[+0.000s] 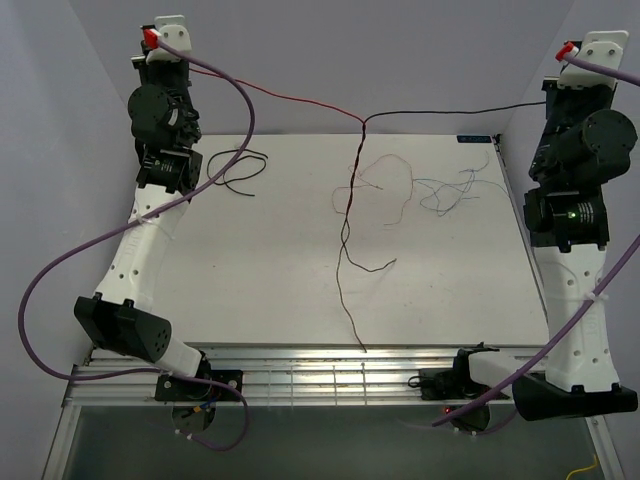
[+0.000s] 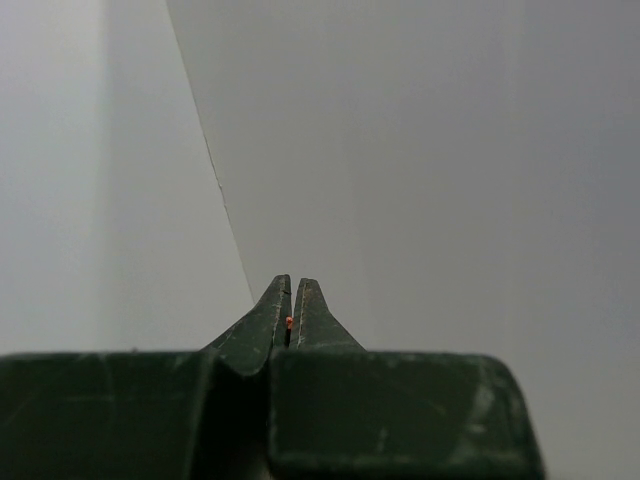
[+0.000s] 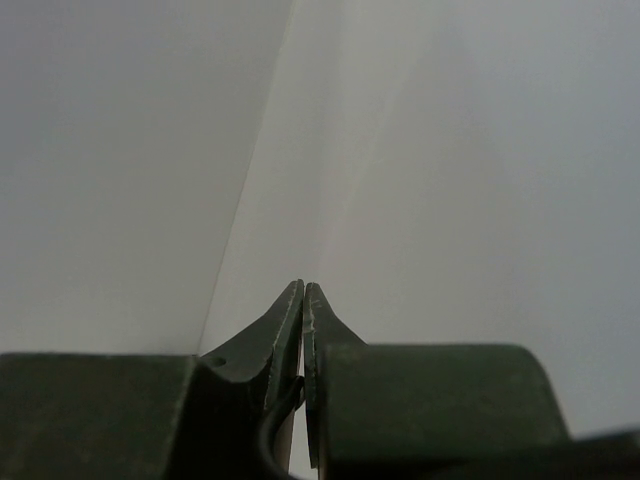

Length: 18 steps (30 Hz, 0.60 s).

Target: Untangle the cables

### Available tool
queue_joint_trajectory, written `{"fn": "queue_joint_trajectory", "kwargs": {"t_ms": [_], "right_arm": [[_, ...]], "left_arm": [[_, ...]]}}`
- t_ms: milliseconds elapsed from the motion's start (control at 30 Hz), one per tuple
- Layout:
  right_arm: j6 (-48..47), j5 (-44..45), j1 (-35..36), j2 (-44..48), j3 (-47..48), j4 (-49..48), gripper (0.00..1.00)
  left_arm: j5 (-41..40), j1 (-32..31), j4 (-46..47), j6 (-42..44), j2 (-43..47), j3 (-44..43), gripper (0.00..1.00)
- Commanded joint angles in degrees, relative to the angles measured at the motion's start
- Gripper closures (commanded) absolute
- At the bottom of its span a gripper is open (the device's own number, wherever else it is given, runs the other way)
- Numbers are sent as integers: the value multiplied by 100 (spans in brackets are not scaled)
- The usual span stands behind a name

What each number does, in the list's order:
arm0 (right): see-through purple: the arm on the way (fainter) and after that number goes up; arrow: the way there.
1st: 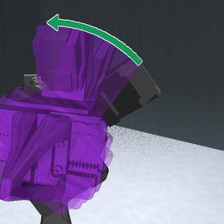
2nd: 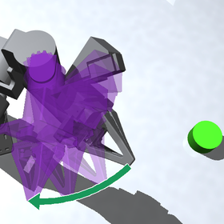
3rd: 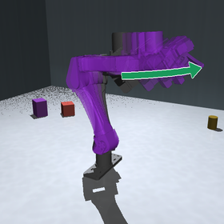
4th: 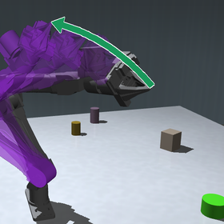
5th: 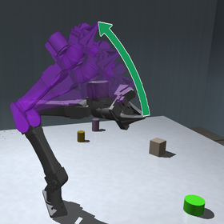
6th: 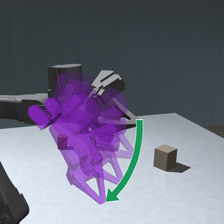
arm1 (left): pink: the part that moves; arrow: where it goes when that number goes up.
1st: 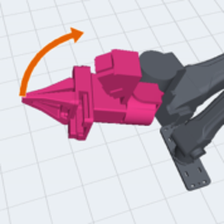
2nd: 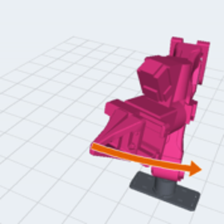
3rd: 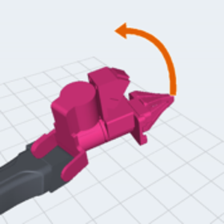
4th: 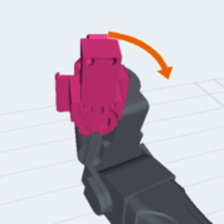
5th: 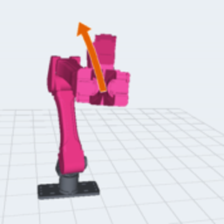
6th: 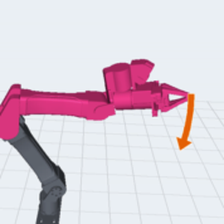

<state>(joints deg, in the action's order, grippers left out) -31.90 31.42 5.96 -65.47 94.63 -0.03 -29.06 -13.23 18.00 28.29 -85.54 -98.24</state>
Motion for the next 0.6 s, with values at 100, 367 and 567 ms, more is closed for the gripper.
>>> {"fn": "queue_joint_trajectory", "kwargs": {"t_ms": [100,367,567], "right_arm": [[158,-312,-59,-308,372,153,92],[1647,-2068,-59,166,-531,452,92],[3127,-3080,-59,606,-2147,144,92]], "left_arm": [[427,128,98,264,318,129,100],[1970,137,-1410,-1603,521,-361,100],[3616,137,-1607,-2942,758,-521,100]]}}
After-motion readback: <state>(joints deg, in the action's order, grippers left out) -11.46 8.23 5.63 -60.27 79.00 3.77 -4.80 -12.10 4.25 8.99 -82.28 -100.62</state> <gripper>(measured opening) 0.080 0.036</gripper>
